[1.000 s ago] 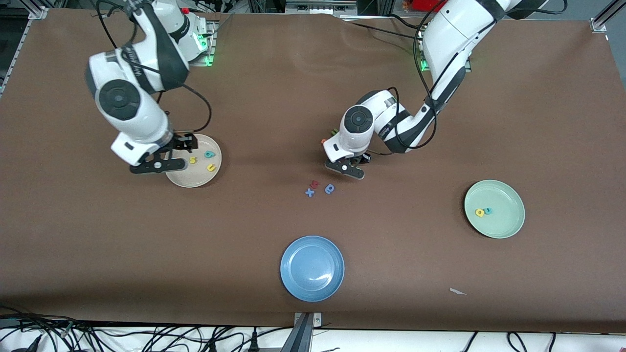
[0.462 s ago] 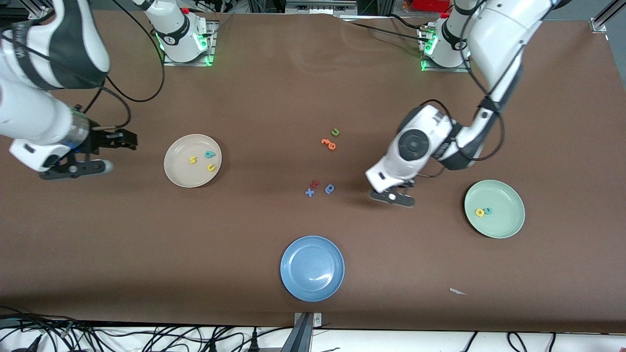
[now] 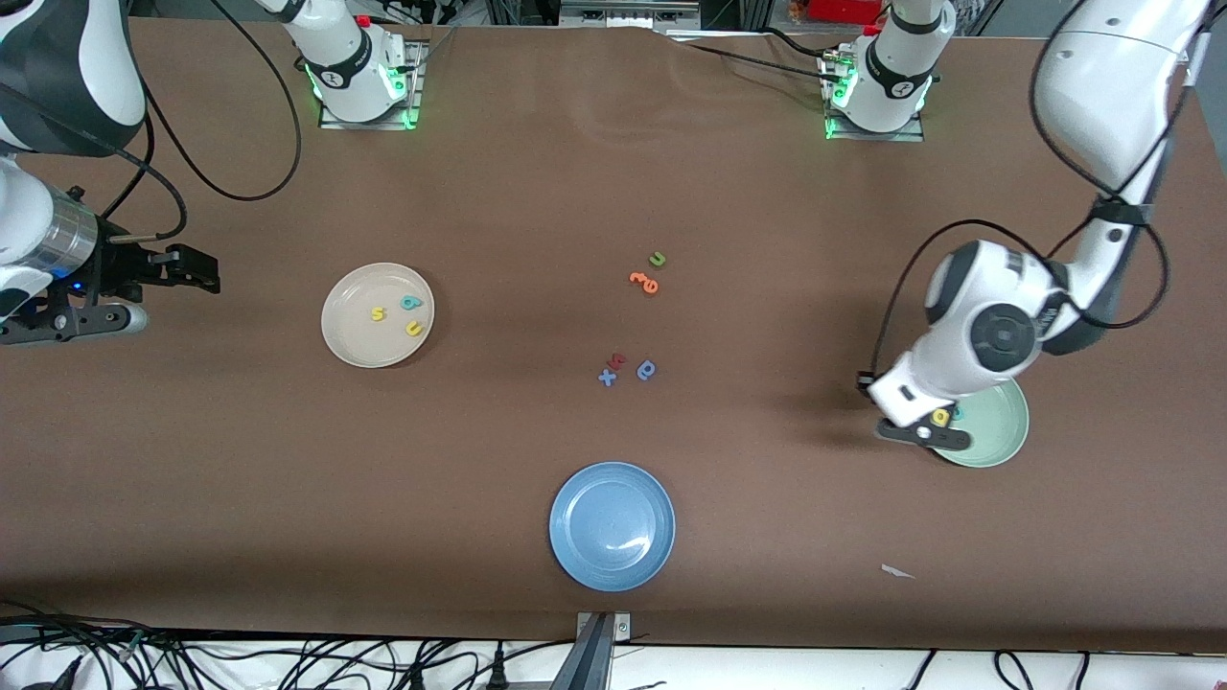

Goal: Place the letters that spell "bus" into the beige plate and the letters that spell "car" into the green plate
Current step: 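Drop the teal letter on the green plate while the right gripper returns to rest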

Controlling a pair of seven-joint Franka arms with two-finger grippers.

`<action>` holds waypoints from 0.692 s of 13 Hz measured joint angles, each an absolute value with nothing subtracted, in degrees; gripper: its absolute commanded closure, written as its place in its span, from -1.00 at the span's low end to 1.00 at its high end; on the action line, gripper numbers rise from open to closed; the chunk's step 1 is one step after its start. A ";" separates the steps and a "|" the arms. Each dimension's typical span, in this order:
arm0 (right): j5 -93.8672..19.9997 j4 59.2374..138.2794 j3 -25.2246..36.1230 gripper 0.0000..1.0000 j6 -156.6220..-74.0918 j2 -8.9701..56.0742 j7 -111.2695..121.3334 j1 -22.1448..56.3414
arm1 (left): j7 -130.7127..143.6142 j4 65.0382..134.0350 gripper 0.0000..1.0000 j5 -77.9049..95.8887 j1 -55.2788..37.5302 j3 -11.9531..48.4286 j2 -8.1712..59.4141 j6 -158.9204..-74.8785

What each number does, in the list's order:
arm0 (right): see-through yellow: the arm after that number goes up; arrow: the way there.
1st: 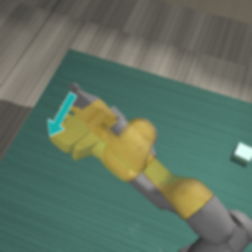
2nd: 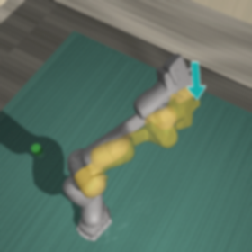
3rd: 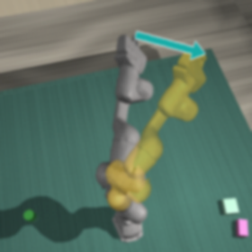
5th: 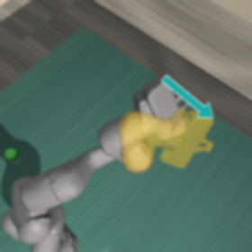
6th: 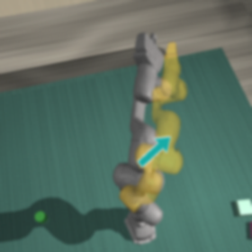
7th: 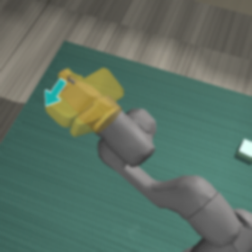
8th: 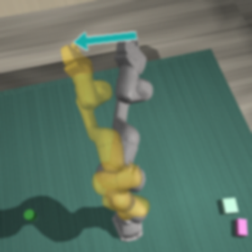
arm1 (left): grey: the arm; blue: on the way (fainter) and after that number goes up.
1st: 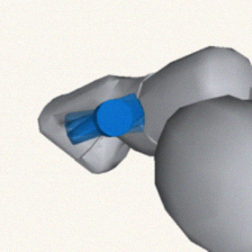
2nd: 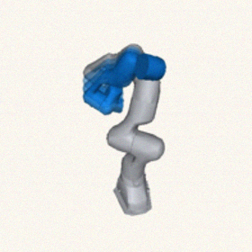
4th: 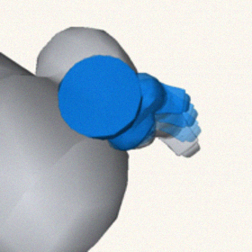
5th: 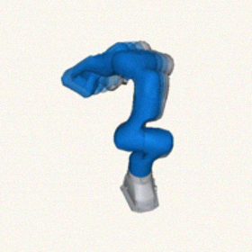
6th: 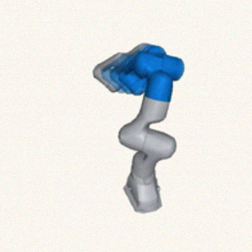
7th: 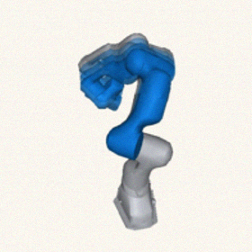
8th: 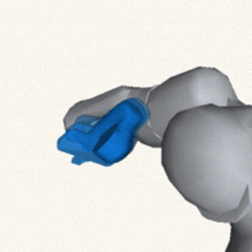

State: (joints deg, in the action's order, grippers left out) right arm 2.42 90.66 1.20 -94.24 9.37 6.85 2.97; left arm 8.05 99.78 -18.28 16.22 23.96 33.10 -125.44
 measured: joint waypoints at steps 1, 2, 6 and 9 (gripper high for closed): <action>2.41 90.73 1.20 -0.96 -94.07 8.55 6.83 3.08 | 6.64 99.33 0.92 -18.28 18.68 23.92 33.10 -125.44; 2.37 91.08 1.15 -0.96 -93.76 7.47 6.77 3.16 | 5.62 98.90 0.49 -18.28 20.71 23.87 33.10 -125.44; 2.30 92.88 0.66 -0.96 -93.46 5.14 6.39 3.26 | 3.98 98.10 -1.00 -18.28 24.12 23.75 33.36 -125.62; 2.30 92.87 0.65 -0.96 -93.46 5.14 6.35 3.40 | 3.99 96.64 -1.00 -18.28 24.01 23.87 33.37 -125.62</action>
State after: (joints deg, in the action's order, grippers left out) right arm 2.30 92.87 0.65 -93.46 5.14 6.35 3.40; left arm 3.99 96.64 -18.28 24.01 23.87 33.37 -125.62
